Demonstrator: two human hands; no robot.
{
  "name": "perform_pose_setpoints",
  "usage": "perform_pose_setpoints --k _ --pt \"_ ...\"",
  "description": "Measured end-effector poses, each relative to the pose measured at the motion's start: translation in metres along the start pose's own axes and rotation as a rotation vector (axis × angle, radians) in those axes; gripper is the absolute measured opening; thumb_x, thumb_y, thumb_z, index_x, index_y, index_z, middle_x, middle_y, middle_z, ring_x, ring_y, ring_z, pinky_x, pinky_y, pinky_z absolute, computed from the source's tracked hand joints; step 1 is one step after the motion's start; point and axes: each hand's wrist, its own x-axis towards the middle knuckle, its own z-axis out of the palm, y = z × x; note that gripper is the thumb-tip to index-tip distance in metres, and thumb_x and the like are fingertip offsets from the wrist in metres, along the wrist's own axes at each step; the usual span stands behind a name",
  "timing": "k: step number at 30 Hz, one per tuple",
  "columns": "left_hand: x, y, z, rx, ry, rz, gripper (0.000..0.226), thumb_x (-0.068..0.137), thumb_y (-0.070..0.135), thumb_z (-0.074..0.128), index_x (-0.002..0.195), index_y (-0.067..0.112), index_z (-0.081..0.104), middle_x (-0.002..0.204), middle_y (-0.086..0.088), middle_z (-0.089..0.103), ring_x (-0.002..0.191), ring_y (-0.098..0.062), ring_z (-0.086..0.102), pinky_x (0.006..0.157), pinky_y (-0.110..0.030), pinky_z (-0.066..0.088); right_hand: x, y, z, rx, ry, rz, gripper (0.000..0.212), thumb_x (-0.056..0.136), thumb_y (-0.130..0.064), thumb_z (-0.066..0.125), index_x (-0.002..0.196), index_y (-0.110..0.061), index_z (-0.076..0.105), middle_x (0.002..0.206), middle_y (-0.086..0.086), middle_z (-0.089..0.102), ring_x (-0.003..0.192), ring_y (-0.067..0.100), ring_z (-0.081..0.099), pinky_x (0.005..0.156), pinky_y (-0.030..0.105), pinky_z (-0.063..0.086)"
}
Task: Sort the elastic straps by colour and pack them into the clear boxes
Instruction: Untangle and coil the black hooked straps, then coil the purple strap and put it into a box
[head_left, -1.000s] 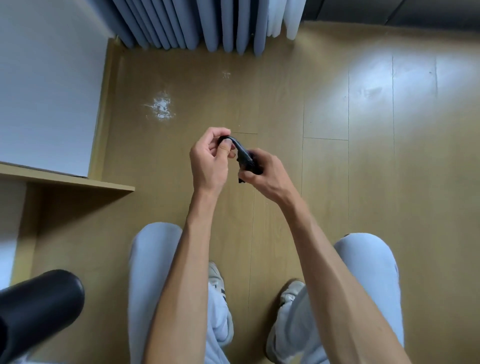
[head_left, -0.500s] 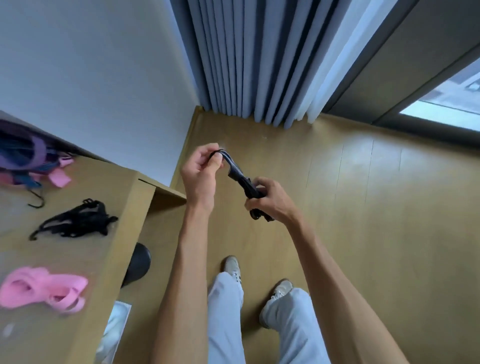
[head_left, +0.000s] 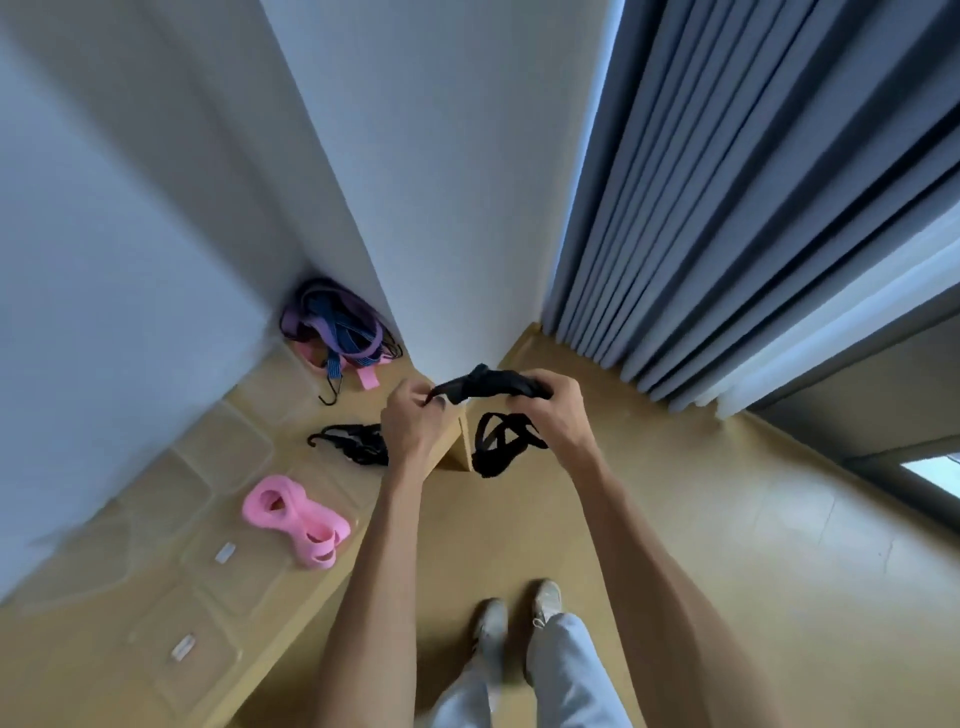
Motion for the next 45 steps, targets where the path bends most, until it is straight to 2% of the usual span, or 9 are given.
perform_pose_setpoints --k 3,6,11,18,24,29,34,39,45 --pt "0.009 -0.028 -0.014 -0.006 -0.175 -0.142 0.024 0.094 0.012 0.060 0.118 0.013 0.063 0.094 -0.011 0.072 0.082 -0.025 0.066 0.082 -0.041 0.055 0.022 -0.024 0.031 0.038 -0.106 -0.040 0.022 0.071 -0.002 0.066 0.087 -0.014 0.075 0.081 0.001 0.074 0.077 0.018 0.069 0.066 0.027 0.053" --pt "0.010 -0.036 -0.024 0.042 -0.283 -0.162 0.010 0.090 0.006 0.057 0.094 0.009 0.065 0.086 -0.014 0.069 0.081 -0.030 0.061 0.078 -0.041 0.051 0.045 -0.037 0.064 0.023 -0.240 -0.032 0.021 0.070 -0.004 0.067 0.084 -0.016 0.077 0.080 -0.003 0.075 0.074 0.013 0.069 0.065 0.024 0.055" --pt "0.017 -0.041 -0.038 -0.218 -0.219 -0.168 0.037 0.082 -0.011 0.045 0.105 0.013 0.061 0.076 -0.001 0.059 0.067 -0.016 0.053 0.059 -0.026 0.043 0.075 -0.046 0.124 -0.109 -0.435 0.044 0.017 0.071 -0.006 0.070 0.083 -0.015 0.076 0.080 0.005 0.072 0.076 0.022 0.067 0.069 0.037 0.059" --pt "0.039 -0.080 -0.052 -0.601 -0.064 -0.336 0.014 0.099 0.008 0.044 0.104 0.007 0.057 0.075 -0.008 0.056 0.060 -0.012 0.058 0.053 -0.020 0.044 0.088 -0.041 0.204 -0.410 -0.502 0.015 0.025 0.078 -0.013 0.068 0.102 -0.012 0.073 0.088 0.003 0.068 0.085 0.023 0.064 0.062 0.026 0.051" --pt "0.066 -0.130 -0.060 -0.711 0.139 -0.480 0.024 0.102 0.014 0.047 0.119 0.005 0.060 0.096 -0.014 0.069 0.084 -0.027 0.067 0.067 -0.033 0.054 0.101 -0.021 0.275 -0.410 -0.615 0.044 0.050 0.081 -0.015 0.072 0.130 -0.014 0.059 0.102 0.005 0.061 0.092 0.020 0.058 0.076 0.026 0.045" --pt "0.100 -0.158 -0.074 -0.496 0.164 -0.485 0.015 0.090 -0.002 0.050 0.101 -0.005 0.060 0.079 -0.016 0.058 0.071 -0.024 0.051 0.065 -0.037 0.038 0.120 -0.002 0.326 -0.543 -0.563 0.046 0.049 0.082 -0.002 0.057 0.129 -0.011 0.062 0.117 0.015 0.066 0.108 0.030 0.062 0.084 0.027 0.050" --pt "0.115 -0.176 -0.082 -0.136 0.032 -0.503 0.010 0.093 0.004 0.049 0.084 0.007 0.050 0.066 0.001 0.043 0.055 -0.010 0.035 0.045 -0.014 0.029 0.129 0.011 0.345 -0.664 -0.505 0.070 0.052 0.084 -0.002 0.054 0.134 -0.016 0.062 0.116 0.015 0.068 0.108 0.033 0.063 0.095 0.041 0.054" --pt "0.126 -0.179 -0.104 0.269 0.024 -0.515 0.019 0.099 0.018 0.049 0.084 0.011 0.059 0.075 -0.003 0.058 0.062 -0.017 0.052 0.055 -0.027 0.041 0.127 0.003 0.346 -0.817 -0.449 0.016 0.054 0.081 -0.006 0.057 0.135 -0.014 0.059 0.117 0.015 0.067 0.106 0.035 0.061 0.092 0.043 0.053" --pt "0.138 -0.175 -0.109 0.248 0.071 -0.332 0.024 0.097 0.014 0.046 0.112 0.009 0.063 0.112 -0.008 0.064 0.100 -0.029 0.062 0.085 -0.038 0.050 0.120 -0.003 0.338 -0.805 -0.428 -0.150 0.051 0.078 -0.003 0.056 0.128 -0.011 0.063 0.116 0.014 0.067 0.103 0.036 0.063 0.091 0.045 0.053"
